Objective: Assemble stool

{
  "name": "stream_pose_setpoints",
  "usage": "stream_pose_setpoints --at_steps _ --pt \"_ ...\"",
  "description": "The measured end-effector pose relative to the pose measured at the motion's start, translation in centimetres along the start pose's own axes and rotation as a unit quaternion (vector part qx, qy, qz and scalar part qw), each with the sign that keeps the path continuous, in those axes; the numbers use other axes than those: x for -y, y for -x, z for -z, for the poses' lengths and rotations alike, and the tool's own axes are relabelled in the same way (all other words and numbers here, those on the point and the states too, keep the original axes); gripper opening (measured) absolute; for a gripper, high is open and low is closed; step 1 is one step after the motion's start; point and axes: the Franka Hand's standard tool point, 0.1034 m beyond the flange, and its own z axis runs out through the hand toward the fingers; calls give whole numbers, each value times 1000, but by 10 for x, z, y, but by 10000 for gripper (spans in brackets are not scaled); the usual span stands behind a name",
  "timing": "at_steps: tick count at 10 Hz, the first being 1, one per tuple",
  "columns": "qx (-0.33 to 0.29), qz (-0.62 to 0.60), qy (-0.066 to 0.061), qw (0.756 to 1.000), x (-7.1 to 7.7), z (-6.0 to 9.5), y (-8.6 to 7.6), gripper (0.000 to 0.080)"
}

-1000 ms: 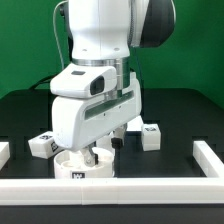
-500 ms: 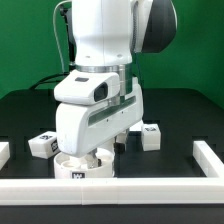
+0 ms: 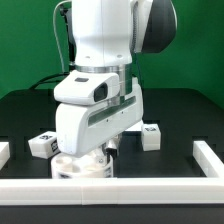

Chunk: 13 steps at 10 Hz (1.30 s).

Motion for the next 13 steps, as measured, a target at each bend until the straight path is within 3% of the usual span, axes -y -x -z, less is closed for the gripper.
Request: stream_pose_setpoints --at_steps 8,10,11,13 --pt "1 0 -1 1000 1 0 0 42" --pt "-1 27 -6 1000 10 -1 -12 42" --pt "3 36 -18 999 18 -1 -23 42" --pt "1 22 -18 1000 34 -1 -49 42"
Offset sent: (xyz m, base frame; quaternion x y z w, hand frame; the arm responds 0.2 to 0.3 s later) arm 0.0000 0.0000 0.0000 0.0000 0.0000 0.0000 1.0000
